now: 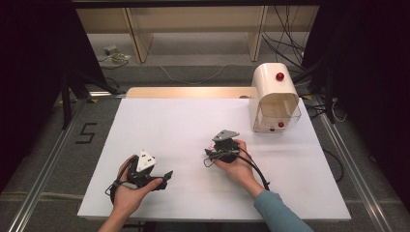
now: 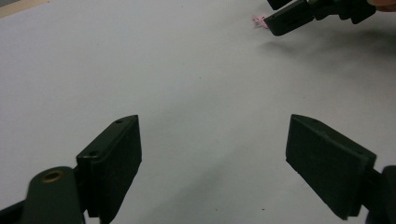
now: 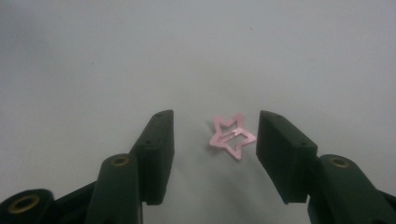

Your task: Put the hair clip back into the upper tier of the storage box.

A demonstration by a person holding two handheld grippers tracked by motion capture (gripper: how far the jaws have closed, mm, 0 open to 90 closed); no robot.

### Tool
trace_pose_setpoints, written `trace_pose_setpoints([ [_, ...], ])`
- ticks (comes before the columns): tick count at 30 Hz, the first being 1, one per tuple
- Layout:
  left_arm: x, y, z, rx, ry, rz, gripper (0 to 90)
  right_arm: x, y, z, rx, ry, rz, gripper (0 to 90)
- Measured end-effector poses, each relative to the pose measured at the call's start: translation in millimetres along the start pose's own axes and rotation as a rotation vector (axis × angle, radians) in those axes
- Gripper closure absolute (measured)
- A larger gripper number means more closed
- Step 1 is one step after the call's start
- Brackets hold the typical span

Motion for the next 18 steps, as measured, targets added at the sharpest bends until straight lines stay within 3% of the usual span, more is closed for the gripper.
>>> trace_pose_setpoints([
  [18,-0.1,0.0,0.0,-0.006,0.002,-0.006,18.3,13.6,-5.3,-0.2,0.000,0.013,0.030,65.1],
])
Point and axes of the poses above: each handheld gripper's, and its own axes: x roughly forward along the jaws, y roughly out of its underside, z roughly to its left, the point moved 5 cm from there along x, roughly forward along the jaws, and after that the axes turned 8 degrees about -x, right-handed, at the moved point
